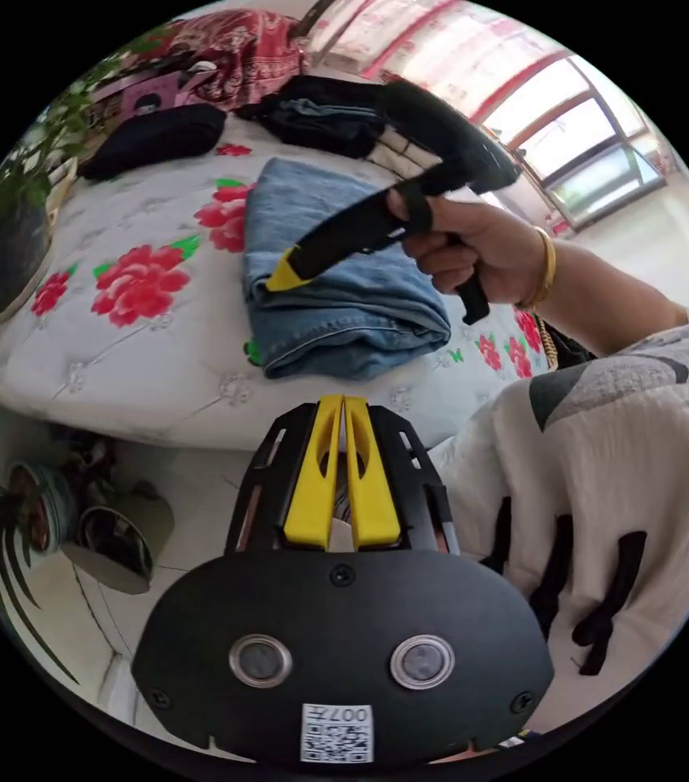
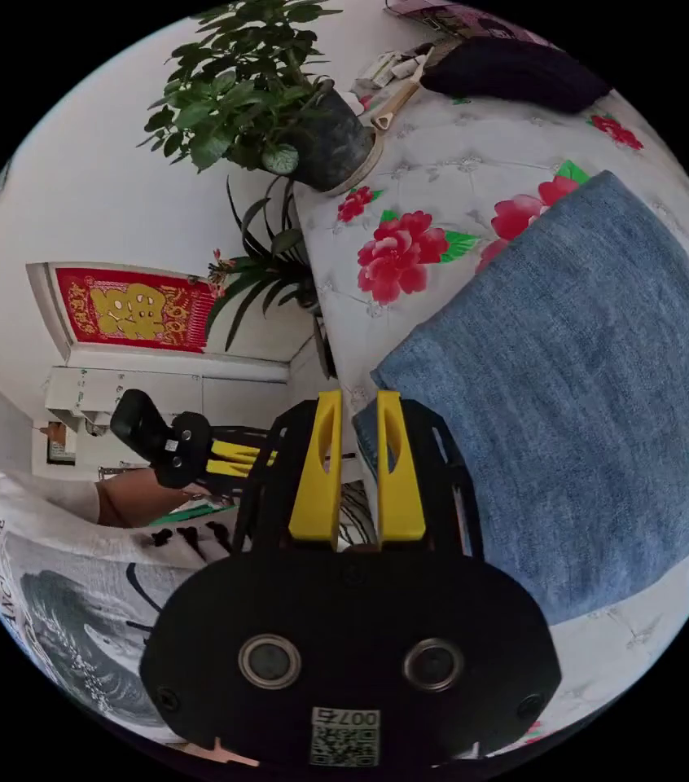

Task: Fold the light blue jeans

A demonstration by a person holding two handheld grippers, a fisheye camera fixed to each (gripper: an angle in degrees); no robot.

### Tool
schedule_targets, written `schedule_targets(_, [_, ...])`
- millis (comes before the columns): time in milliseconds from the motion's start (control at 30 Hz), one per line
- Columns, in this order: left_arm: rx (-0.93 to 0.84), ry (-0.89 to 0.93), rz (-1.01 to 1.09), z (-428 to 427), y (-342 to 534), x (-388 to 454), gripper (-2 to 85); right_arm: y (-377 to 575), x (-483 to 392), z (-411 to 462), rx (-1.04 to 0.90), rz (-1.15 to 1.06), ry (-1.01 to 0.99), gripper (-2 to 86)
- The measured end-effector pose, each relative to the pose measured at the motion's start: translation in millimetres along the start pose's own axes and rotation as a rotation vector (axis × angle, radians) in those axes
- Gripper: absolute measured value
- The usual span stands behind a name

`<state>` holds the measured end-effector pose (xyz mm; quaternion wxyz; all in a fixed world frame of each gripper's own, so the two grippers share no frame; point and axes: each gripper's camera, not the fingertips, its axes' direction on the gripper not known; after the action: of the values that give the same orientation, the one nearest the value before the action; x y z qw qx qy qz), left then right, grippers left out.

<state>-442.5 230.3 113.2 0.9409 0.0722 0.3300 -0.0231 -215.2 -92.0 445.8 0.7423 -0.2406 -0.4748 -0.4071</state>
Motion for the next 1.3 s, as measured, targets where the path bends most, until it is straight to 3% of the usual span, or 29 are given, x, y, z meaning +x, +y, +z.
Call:
schedule_targets(133, [0.101,0.057,-0.123,-22,-27,-37,1.7,55,22,-76,0.273,0.029,-0.046,8.4])
schedule_targets(367, [0.148,0.246,-0.140,-22,-121,-73,8.0,161,123,-166,0.570,0.426,-0.056,11.4])
schedule_targets(467, [0.040,0.237,-0.063,-4,-162,-68,11.2,169,145,-164,0.556,0.503,-0.080,12.7])
schedule_targets(533, [-0.123,0.281,-0.031,25,-177,-63,14.9,165,157,-157,0.518,0.520,-0.123,13.0])
schedule_targets(667, [-0.119,0.285,-0.026,29,-181,-59,13.1,146,185,-135,0.425,0.517,-0.334,10.2])
schedule_targets(800, [-0.103,0.443,-0.047,11,-205,-57,5.8,129,179,-159,0.381,0.515,-0.307,5.8])
schedule_targets(967, [0.032,0.534,0.060,-32,-283,-22,5.1,82,129,-302,0.538,0.305,-0.282,2.1])
schedule_targets(1033, [0.128,0.596,0.124,-54,-352,-4,5.1,55,110,-369,0.600,0.225,-0.240,1.6])
schedule_targets(1200, [0.361,0.523,0.280,-109,-514,50,5.3,-26,37,-545,0.788,0.011,0.044,1.5])
schedule_targets(1300, [0.376,0.444,0.146,-103,-594,64,7.3,-68,33,-615,0.917,0.081,0.140,2.2])
